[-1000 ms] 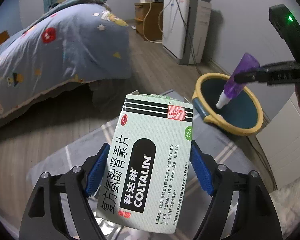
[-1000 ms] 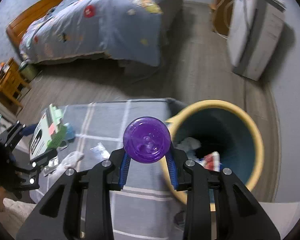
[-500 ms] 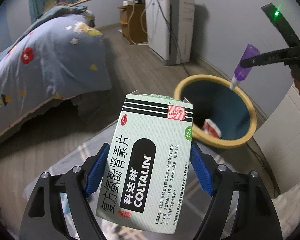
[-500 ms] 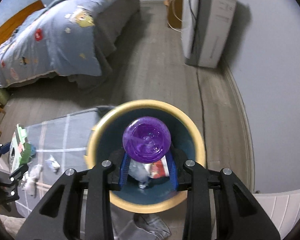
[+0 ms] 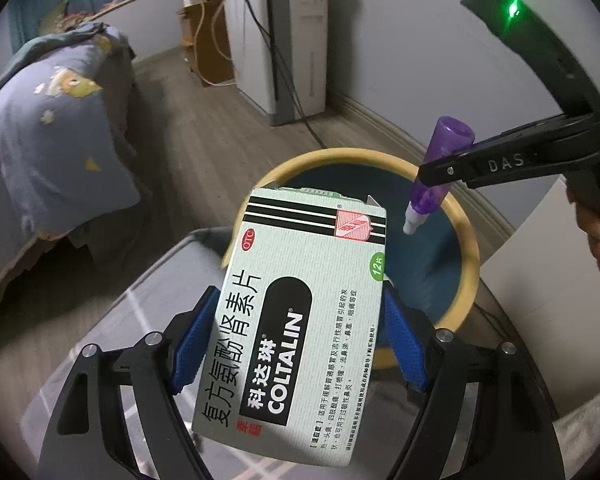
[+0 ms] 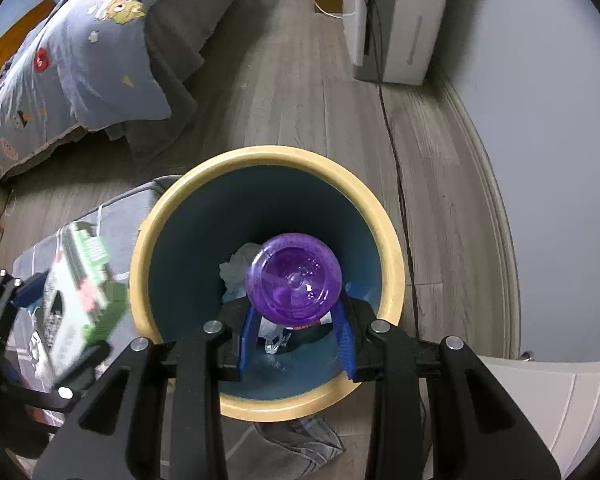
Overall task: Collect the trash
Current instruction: 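Carry the spray bottle and COLTALIN box over the bin with both tools, then open both tools to drop the bottle and box into the bin, then move both open tools back over the trash on the stool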
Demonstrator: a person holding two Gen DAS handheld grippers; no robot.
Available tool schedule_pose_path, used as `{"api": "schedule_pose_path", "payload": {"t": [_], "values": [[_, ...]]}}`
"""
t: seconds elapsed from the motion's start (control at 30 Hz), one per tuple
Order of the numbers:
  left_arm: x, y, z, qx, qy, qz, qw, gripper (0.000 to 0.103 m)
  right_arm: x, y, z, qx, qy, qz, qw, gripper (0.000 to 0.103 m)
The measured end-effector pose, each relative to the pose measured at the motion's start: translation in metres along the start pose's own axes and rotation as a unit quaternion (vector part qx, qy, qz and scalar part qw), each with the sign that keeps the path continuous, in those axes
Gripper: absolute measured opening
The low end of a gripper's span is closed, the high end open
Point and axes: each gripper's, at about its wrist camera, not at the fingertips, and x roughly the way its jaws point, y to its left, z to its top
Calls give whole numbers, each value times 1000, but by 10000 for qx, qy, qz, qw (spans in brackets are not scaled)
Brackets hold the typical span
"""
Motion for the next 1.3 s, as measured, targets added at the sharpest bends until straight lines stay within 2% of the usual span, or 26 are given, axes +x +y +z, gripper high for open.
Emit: {"api": "schedule_pose_path", "payload": {"t": [0.2,0.4,0.47,0.6,0.67,0.8,0.93,1.0,1.3], "values": [[25,-8,-1,-68,84,-60,9999,79,14,-6,-2,98,150,40,9998,32],[36,-9,3,-227,-11,-16,9997,80,20,-10,-2,263,207,172,9993,32],[34,-9,3,-264,-84,11,9996,87,22,-12,-1,325,202,243,9990,33],[31,-4,4,-303,-153,70,9994,92,21,-12,0,313,138,221,9992,36],[27,0,3,-357,-205,125,9991,93,17,-13,1,365,59,214,9991,48],[19,9,0,-449,-228,197,9985,95,11,-13,4,404,-62,175,9990,59],[9,24,-7,-632,-215,273,9974,96,5,-11,5,378,-168,49,9991,84],[1,31,-11,-687,-204,344,9968,96,0,-9,5,362,-248,34,9990,90],[-62,82,-44,-1126,-324,721,9905,97,-12,26,4,107,-398,-34,9991,97]]}}
